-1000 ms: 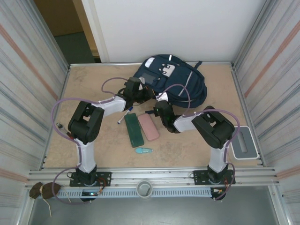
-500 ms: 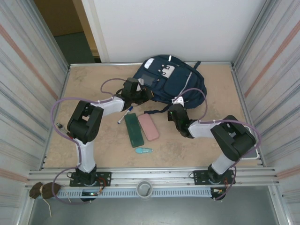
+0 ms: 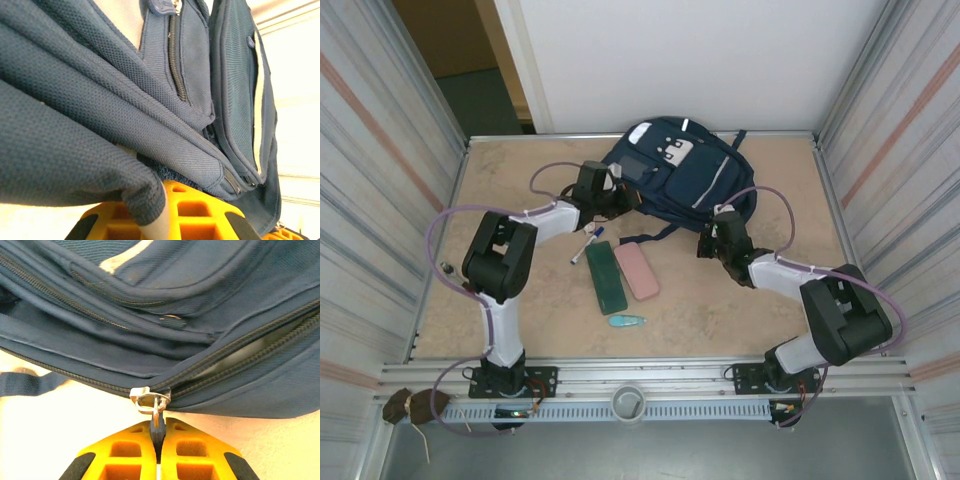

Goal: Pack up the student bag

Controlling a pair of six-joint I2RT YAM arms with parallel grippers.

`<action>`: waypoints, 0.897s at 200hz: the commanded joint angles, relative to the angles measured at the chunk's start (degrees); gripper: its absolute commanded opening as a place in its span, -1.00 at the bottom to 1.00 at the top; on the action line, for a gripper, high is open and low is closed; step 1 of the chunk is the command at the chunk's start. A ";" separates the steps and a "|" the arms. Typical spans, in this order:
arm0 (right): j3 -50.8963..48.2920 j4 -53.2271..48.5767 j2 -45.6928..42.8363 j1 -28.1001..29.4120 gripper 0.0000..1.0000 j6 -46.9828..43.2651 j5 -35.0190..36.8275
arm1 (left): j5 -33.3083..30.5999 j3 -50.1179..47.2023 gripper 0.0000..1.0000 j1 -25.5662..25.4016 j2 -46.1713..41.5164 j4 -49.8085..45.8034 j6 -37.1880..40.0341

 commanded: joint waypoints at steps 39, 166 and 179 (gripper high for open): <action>4.64 -6.22 -0.29 -0.89 -1.00 3.61 -9.82 | 2.86 8.94 -0.86 2.91 4.28 -6.33 11.59; 13.77 -16.24 -1.46 0.42 -1.00 7.01 -17.09 | -0.99 -8.84 0.19 -4.34 -14.97 0.27 65.39; 14.44 -16.69 -1.26 0.36 -1.00 7.27 -17.87 | -0.49 -9.40 0.20 -7.13 -14.23 1.58 73.79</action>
